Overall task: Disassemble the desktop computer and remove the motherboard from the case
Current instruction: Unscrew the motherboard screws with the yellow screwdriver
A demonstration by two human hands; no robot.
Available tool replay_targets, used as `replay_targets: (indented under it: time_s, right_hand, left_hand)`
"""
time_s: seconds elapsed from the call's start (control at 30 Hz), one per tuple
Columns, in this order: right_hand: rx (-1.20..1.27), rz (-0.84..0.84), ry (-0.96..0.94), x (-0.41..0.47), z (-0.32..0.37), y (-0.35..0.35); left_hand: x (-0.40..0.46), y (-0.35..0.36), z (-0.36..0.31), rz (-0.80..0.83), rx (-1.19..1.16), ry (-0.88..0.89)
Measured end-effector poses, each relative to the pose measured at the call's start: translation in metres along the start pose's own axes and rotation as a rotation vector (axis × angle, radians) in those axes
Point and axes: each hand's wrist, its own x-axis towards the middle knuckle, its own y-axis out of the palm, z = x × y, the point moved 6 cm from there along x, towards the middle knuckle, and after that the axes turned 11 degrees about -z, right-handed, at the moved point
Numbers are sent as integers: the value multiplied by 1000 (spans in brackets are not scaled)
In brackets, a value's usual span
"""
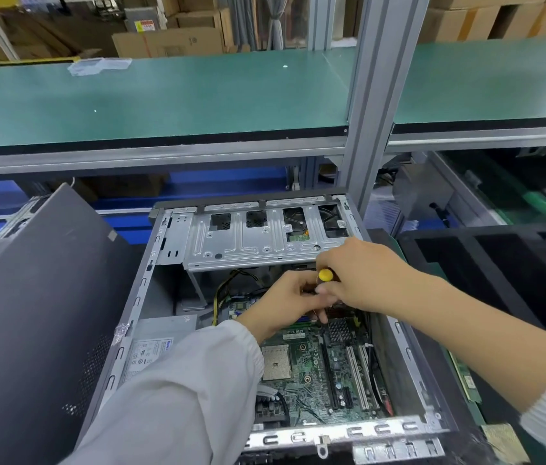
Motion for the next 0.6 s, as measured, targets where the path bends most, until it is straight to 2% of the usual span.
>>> replay_targets:
  time_s: [0.13, 0.27, 0.4, 0.6]
  right_hand:
    - [-100, -70, -22, 1, 3, -3]
    - [24, -8, -35, -3, 4, 0]
    - [-78, -112, -2, -1, 3, -1]
    - [45, -24, -17, 0, 3, 0]
  left_hand:
    - [0, 0, 0, -8, -20, -15]
    - [-1, 0, 1, -4, -31, -17]
    - [0, 1, -1, 8, -17, 0]
    - [1, 0, 3, -4, -30, -19]
